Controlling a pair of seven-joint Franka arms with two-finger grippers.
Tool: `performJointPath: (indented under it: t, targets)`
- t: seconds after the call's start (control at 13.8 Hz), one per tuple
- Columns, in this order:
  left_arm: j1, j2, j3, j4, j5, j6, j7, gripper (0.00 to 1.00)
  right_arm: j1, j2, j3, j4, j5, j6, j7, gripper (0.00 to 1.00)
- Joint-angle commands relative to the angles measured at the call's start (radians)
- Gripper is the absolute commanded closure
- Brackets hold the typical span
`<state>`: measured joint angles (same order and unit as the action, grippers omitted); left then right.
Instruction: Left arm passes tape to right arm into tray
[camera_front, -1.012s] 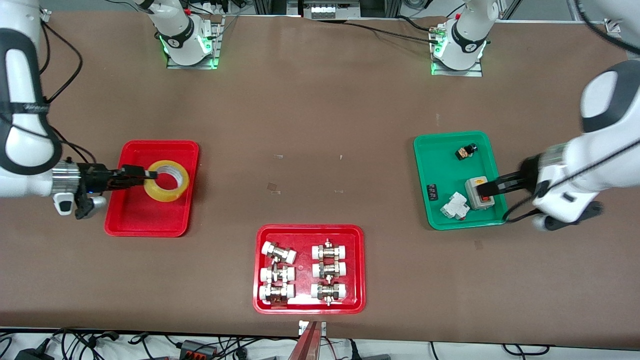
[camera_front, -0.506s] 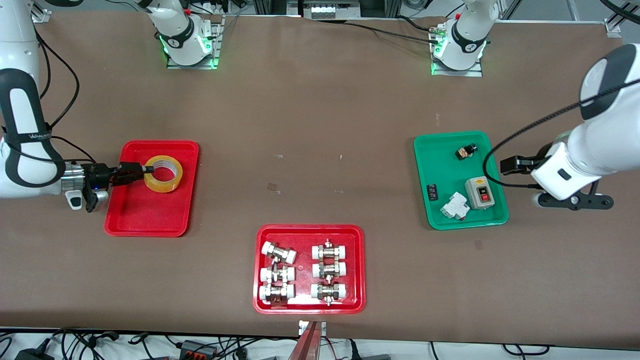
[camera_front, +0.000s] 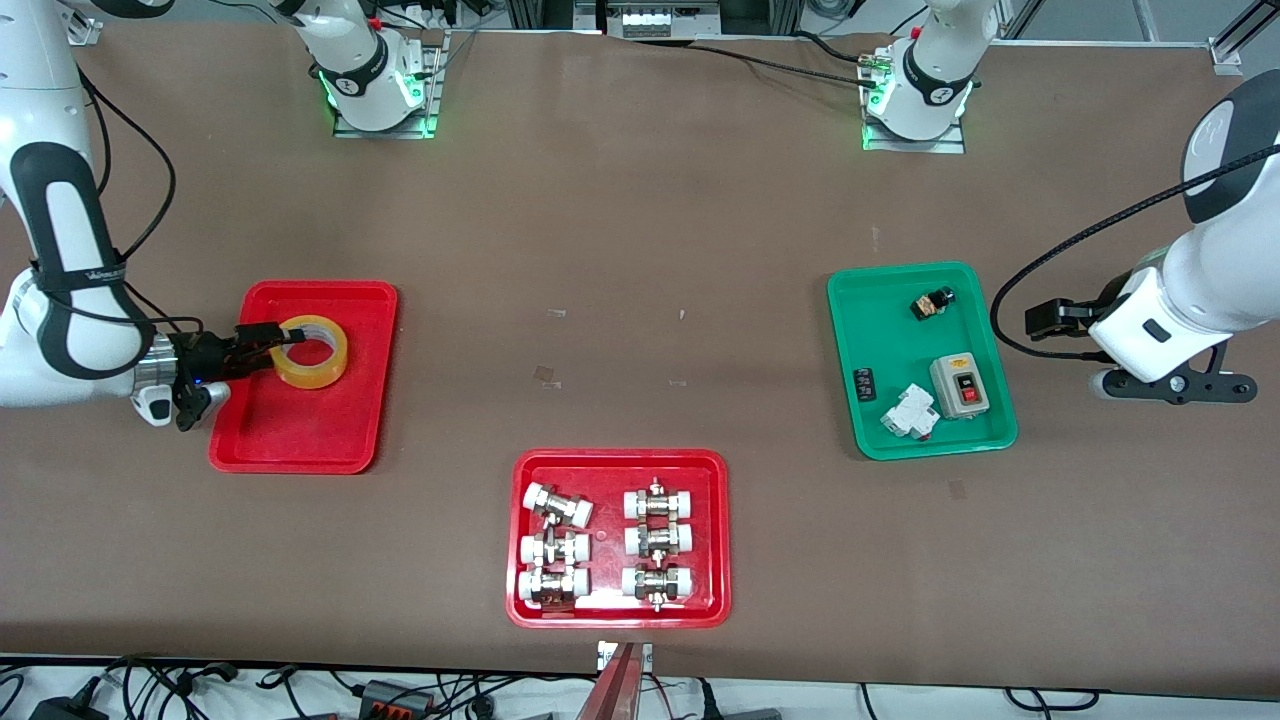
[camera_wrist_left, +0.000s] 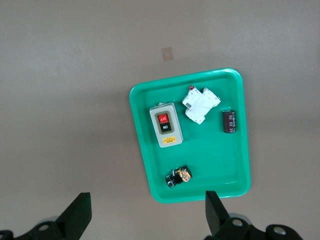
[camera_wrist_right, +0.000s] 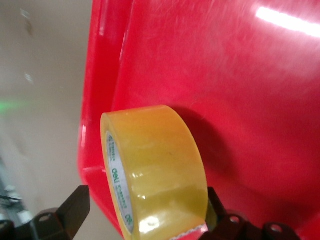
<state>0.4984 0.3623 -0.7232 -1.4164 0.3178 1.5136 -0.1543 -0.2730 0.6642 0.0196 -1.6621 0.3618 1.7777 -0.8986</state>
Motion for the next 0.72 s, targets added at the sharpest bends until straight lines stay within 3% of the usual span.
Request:
performJointPath:
  t: [0.0,0.29,0.36,0.51,0.65]
  targets:
    - [-0.053,-0.06,0.048,-0.032,-0.003,0.011,0.027,0.0,0.055,-0.069,-0.001,-0.005,-0.111,0.04,0.0,0.0]
    - [-0.311,-0.126,0.351,-0.044,-0.034,0.016,0.039,0.0,0.107,-0.113,-0.001,-0.005,-0.236,0.089,0.009,0.0]
    - [-0.352,-0.158,0.425,-0.062,-0.104,0.017,0.062,0.0,0.109,-0.12,-0.001,-0.005,-0.244,0.094,0.009,0.0]
    - [-0.397,-0.228,0.514,-0.172,-0.193,0.098,0.067,0.0,0.138,-0.159,-0.001,-0.004,-0.282,0.098,0.013,0.0]
    - [-0.475,-0.352,0.608,-0.383,-0.203,0.282,0.065,0.0,0.184,-0.247,-0.001,-0.005,-0.343,0.082,0.166,0.0]
